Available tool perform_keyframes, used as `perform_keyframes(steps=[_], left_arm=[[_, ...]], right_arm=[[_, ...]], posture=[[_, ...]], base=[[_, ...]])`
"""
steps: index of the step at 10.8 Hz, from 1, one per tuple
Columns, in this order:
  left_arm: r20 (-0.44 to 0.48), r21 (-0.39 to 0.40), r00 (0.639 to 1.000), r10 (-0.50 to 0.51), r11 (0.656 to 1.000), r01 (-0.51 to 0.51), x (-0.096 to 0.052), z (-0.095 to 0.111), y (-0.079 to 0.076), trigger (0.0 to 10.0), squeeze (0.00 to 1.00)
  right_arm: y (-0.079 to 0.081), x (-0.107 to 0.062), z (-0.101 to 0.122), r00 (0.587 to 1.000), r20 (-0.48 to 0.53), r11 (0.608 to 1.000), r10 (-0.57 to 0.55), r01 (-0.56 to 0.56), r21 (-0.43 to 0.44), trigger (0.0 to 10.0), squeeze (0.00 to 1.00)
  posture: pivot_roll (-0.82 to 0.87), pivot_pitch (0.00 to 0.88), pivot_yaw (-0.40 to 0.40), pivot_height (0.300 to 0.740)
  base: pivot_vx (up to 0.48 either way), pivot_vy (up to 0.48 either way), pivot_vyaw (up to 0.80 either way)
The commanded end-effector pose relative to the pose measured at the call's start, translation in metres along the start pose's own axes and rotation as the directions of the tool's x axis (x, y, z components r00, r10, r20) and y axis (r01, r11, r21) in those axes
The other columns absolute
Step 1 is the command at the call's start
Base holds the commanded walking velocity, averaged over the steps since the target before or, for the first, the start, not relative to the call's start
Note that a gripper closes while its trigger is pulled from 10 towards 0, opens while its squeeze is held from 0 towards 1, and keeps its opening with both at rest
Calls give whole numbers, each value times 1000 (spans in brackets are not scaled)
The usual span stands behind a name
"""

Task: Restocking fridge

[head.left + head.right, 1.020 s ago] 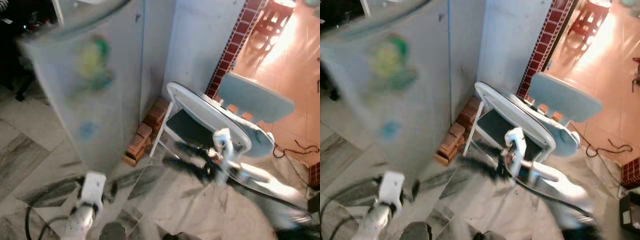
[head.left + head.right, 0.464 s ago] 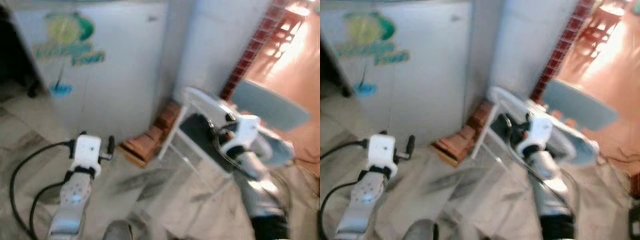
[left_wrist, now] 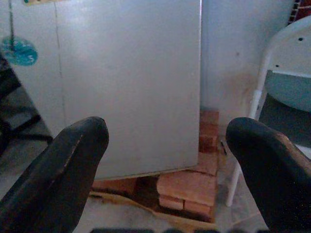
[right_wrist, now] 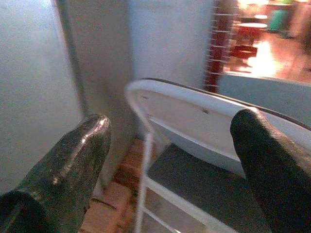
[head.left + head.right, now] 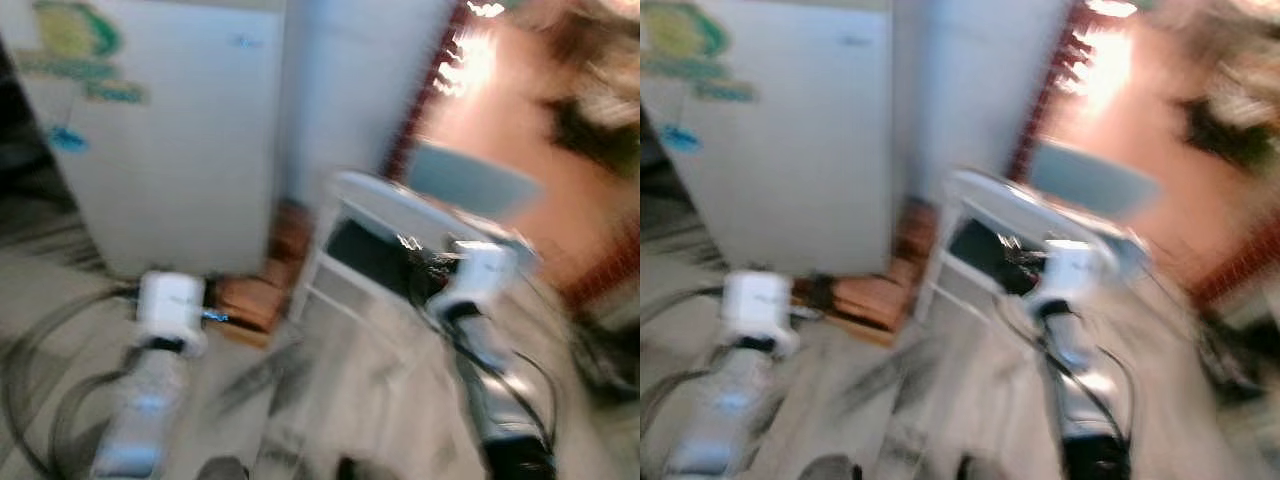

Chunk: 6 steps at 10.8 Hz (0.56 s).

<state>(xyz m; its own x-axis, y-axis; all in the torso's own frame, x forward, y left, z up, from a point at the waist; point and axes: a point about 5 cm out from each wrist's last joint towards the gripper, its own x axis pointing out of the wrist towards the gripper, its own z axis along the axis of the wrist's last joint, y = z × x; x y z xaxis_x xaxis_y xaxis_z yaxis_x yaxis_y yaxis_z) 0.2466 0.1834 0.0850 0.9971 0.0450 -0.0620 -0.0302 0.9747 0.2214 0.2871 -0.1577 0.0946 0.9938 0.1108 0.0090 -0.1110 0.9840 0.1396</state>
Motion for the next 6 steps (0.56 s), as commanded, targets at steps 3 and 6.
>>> perform_keyframes(steps=[3, 6], left_arm=[[49, -3, 998, -36, 999, 36, 11, 12, -6, 10000, 0], [58, 6, 996, -75, 997, 74, 11, 14, -5, 10000, 0]], right_arm=[[-13, -2, 0, 997, 18, 997, -70, 70, -32, 10000, 0], [-9, -6, -7, 997, 16, 997, -69, 70, -30, 10000, 0]], posture=[[166, 44, -79, 740], [172, 48, -73, 740]], base=[[0, 480, -800], [0, 480, -629]])
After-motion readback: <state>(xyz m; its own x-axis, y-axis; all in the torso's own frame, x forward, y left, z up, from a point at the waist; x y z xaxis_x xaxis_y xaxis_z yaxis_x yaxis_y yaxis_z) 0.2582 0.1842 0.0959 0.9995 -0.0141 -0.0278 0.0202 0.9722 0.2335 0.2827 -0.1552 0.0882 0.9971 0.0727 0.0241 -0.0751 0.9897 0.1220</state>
